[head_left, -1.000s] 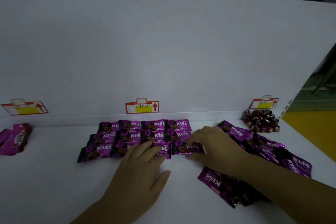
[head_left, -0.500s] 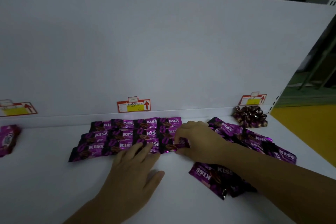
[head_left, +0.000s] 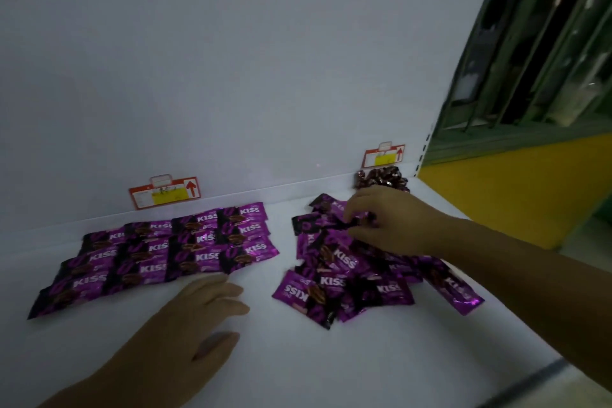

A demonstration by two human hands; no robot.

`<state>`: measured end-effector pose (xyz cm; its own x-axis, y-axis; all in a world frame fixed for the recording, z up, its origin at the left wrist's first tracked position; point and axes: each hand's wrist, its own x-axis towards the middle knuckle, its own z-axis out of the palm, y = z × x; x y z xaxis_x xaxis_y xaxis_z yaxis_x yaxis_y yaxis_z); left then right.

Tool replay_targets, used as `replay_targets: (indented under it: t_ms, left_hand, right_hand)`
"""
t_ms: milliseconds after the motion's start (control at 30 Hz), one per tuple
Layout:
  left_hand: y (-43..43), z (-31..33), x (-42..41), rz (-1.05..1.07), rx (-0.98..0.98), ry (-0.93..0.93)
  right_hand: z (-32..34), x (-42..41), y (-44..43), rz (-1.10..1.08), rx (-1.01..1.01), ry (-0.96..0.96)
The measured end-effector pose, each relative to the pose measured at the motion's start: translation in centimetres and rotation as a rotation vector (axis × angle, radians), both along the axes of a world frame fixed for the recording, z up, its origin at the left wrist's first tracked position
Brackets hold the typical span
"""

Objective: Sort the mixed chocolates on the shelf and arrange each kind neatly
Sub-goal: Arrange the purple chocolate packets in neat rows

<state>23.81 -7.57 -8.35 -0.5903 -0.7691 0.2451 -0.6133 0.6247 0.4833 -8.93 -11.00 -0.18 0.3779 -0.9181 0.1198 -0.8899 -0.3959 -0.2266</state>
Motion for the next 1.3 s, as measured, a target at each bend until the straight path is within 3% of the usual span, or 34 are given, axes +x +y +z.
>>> replay_targets:
  t_ms: [167, 267, 433, 533, 700, 800, 900, 1000, 1167, 1300]
  left_hand:
    - [0.1, 1.2, -4.4, -0.103, 0.018, -0.023]
    - [0.2, 0.8, -7.4, -0.064, -0.039, -0.060]
    - [0.0, 0.8, -8.8, -0.021, -0.154, -0.135]
    - [0.1, 1.3, -9.0, 0.027, -0.106, -0.112]
    - [0.2, 2.4, -9.5, 0.060, -0.039, -0.087]
    - [0.4, 2.7, -9.2, 0.110, 0.030, -0.041]
    - [0.7, 3.4, -8.3, 0.223, 0.136, 0.014]
    - [1.4, 4.5, -7.3, 0.318, 0.188, 0.076]
    - [2.9, 5.4, -4.1, 0.464, 0.266, 0.135]
    - [4.0, 5.4, -0.2, 0.561, 0.303, 0.145]
  right_hand:
    - [-0.4, -4.9, 2.9, -0.211, 0.077, -0.202]
    - [-1.5, -6.2, 4.4, -0.242, 0.079, -0.189]
    - [-3.0, -4.6, 6.9, -0.004, 0.011, -0.074]
    - [-4.3, -3.6, 7.3, 0.100, -0.064, -0.036]
    - [-4.8, -3.4, 7.1, 0.149, -0.122, -0.051]
    - [-4.7, -3.3, 7.2, 0.155, -0.120, -0.189]
    - [-4.3, -3.4, 6.8, -0.008, 0.022, -0.510]
    - [-3.6, -2.1, 6.0, 0.001, 0.264, -0.811]
    - [-3.0, 2.6, 4.5, 0.133, 0.432, -0.881]
    - [-3.1, 7.0, 3.9, 0.222, 0.495, -0.768]
